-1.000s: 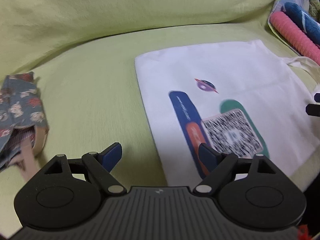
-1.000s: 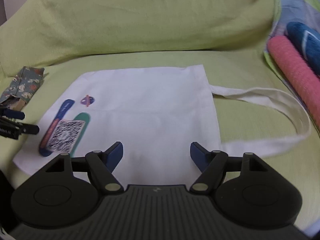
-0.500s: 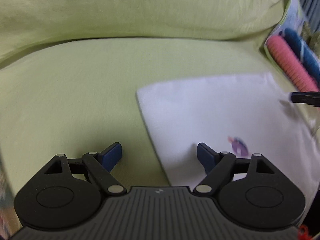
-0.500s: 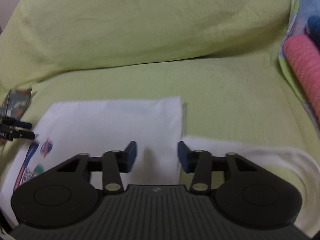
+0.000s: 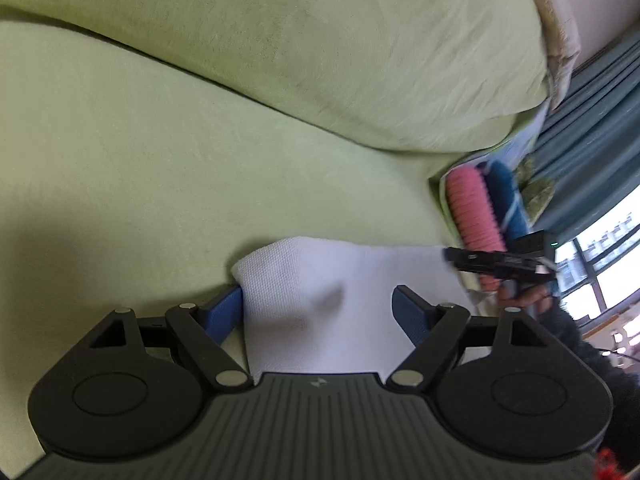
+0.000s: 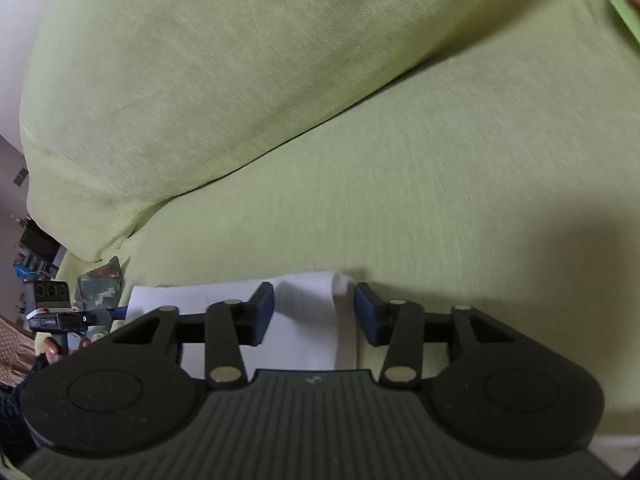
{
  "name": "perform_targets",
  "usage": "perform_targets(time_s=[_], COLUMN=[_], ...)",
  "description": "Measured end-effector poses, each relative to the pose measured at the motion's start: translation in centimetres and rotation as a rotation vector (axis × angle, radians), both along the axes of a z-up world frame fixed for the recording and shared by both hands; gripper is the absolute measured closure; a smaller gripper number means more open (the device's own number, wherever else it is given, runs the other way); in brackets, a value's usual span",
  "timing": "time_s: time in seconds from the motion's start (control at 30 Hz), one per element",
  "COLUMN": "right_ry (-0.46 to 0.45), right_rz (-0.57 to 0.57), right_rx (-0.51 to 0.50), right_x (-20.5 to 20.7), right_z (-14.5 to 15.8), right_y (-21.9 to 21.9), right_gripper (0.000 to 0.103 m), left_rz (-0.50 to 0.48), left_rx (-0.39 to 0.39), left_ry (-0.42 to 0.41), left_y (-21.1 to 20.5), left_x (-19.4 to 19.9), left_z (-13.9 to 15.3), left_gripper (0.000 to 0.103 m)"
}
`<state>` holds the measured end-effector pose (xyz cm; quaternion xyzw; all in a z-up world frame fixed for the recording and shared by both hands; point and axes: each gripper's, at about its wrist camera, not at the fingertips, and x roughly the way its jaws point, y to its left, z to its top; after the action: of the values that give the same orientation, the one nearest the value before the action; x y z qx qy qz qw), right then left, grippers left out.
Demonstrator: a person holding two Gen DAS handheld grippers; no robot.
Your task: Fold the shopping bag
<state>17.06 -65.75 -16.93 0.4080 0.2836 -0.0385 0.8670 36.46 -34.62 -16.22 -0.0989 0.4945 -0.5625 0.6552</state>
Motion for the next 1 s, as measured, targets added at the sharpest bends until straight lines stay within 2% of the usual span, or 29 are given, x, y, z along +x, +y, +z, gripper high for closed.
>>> perform_targets(time_s=[0.07, 0.1, 0.2, 0.33, 0.37, 0.67, 0.8, 0.9, 1.0], right_ry=[-0.008, -0.015, -0.069, -0.137, -0.151, -0.081, -0.045, 0.065, 0.131], right_rz=[0.007, 0.008, 0.007, 0.015, 0.013, 0.096, 0.135, 0.179, 0.114], right_rx=[-0.031, -0.058, -0.152, -0.328, -0.369, -0.511, -0.568, -0.643, -0.768], right_x=[0.0, -0.2, -1.2, -3.4, -4.2, -11.6, -14.8, -16.2, -17.2], right_z=[0.1, 0.4, 2.3, 6.1, 7.0, 8.7, 9.3, 8.2, 7.8], right_y=[0.2, 0.3, 1.5, 4.8, 5.7, 13.8, 17.4, 20.0, 21.9], right_gripper=[0.078, 0.079, 0.080, 0.083, 0.092, 0.095, 0.100, 0.100, 0.098], left_rz=[-0.009, -0.018, -0.056, -0.147, -0.171, -0.387, -0.519, -0.622, -0.673], left_rx=[-0.011, -0.008, -0.031, -0.031, -0.030, -0.017, 0.049, 0.106, 0.164], left_ry=[-0.013, -0.021, -0.144, -0.369, -0.427, -0.943, -1.055, -1.125, -1.157], left_y=[0.0, 0.1, 0.4, 1.5, 1.8, 4.7, 6.0, 7.1, 7.8], left_x=[0.0, -0.1, -1.5, -6.4, -7.7, -19.5, -24.3, -27.9, -29.6], left_z=[-0.1, -0.1, 1.6, 4.4, 5.1, 11.3, 9.8, 8.1, 6.4], left_gripper=[0.053, 0.081, 0.083, 0.084, 0.084, 0.085, 0.085, 0.084, 0.083])
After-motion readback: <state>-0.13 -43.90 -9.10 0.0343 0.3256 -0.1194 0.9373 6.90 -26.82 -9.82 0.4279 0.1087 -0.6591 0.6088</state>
